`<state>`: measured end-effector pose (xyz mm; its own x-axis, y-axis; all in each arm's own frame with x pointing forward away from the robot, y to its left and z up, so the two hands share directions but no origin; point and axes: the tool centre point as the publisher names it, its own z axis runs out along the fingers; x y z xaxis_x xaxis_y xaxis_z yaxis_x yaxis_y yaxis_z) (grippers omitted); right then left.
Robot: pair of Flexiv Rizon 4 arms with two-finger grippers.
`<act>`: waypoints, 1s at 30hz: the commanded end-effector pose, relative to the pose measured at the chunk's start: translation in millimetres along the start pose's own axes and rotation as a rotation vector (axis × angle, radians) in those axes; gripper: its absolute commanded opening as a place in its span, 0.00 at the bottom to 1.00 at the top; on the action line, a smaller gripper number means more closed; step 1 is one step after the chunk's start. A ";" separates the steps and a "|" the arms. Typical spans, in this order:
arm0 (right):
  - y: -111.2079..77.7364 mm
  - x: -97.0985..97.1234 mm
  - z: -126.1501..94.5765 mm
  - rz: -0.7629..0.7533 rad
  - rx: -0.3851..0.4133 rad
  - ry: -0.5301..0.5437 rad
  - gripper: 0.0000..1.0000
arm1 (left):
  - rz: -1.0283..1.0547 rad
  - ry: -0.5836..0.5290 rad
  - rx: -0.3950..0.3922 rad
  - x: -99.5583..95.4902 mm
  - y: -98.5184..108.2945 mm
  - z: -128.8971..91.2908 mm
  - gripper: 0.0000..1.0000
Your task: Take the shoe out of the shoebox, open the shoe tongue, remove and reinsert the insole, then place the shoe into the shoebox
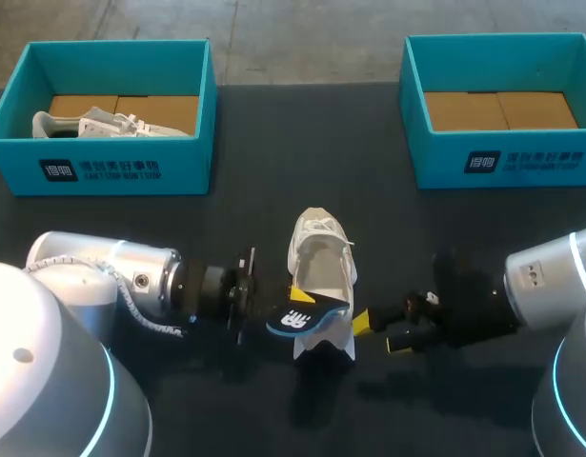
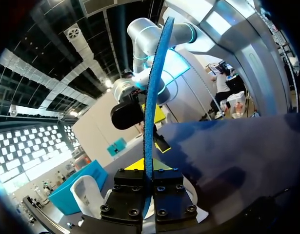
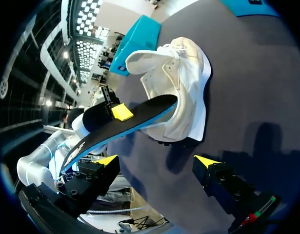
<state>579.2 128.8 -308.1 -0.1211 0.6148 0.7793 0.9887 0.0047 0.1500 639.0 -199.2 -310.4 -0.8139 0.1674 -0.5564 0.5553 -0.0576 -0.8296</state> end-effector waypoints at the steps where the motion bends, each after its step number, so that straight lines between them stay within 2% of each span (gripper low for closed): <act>1: -0.3 1.4 1.8 0.001 -0.001 -0.005 1.00 | -0.001 -0.007 0.005 1.3 3.9 1.1 0.00; 30: -0.3 1.4 1.8 0.001 -0.001 -0.005 1.00 | -0.001 -0.024 -0.017 -2.2 19.2 2.6 0.00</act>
<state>579.2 129.0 -308.1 -0.1210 0.6154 0.7789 0.9887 0.0046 0.1499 650.3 -200.8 -322.9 -0.8189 0.1404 -0.5566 0.5566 -0.0424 -0.8297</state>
